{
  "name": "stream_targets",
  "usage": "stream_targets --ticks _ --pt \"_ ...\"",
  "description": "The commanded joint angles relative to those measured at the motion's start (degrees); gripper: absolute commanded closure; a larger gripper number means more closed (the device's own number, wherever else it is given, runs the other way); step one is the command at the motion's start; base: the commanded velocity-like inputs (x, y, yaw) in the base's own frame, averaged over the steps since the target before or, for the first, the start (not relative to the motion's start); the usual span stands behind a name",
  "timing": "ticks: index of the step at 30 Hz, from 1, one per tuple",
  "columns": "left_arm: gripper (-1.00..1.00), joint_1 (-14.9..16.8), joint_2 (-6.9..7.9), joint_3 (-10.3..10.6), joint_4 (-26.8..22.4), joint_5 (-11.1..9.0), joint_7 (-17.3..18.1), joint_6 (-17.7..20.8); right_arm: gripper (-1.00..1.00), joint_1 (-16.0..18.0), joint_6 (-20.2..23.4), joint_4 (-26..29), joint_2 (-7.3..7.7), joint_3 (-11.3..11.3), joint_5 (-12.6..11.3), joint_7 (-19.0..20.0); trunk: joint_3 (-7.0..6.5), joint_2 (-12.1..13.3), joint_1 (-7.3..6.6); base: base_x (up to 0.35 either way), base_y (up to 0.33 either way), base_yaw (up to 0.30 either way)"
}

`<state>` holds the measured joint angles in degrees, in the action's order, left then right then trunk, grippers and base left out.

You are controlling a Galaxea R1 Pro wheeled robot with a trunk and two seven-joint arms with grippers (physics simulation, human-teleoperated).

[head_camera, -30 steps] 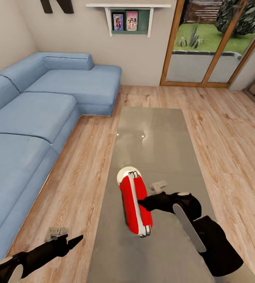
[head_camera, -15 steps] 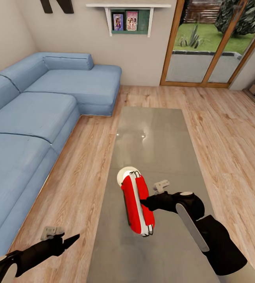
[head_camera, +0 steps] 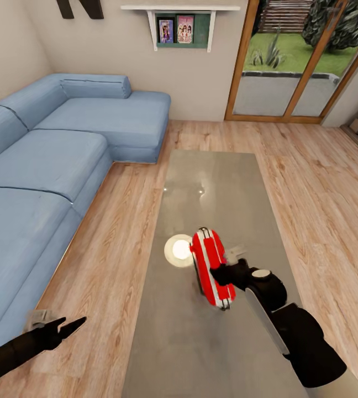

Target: Turn on the radio receiver that's on the table in the living room.

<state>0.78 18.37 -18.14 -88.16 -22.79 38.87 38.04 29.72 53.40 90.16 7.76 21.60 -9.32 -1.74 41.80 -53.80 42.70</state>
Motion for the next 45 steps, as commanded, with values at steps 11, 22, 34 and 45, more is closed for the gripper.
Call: stream_targets --ticks 11,22,34,45 --pt "-1.0 8.45 4.45 -0.02 0.0 -0.15 0.85 11.02 1.0 -0.1 -8.58 -0.07 -3.73 15.63 32.02 -26.98 0.0 0.0 0.0 0.0 0.0 0.0" --pt "-1.0 17.56 4.44 0.25 0.0 -0.17 1.01 21.13 1.0 -0.1 -19.95 -0.68 2.26 22.77 45.55 -33.81 0.0 0.0 0.0 0.0 0.0 0.0" --pt "-1.0 24.37 4.14 1.19 -0.04 -10.52 1.98 21.83 1.0 -0.15 -21.12 -25.12 1.58 37.4 56.55 -44.09 0.0 0.0 0.0 0.0 0.0 0.0" --pt "-1.0 28.47 3.97 3.95 0.0 -16.68 1.91 21.9 1.0 -0.18 -20.59 -33.32 -2.9 41.69 56.59 -44.46 0.0 0.0 0.0 0.0 0.0 0.0"
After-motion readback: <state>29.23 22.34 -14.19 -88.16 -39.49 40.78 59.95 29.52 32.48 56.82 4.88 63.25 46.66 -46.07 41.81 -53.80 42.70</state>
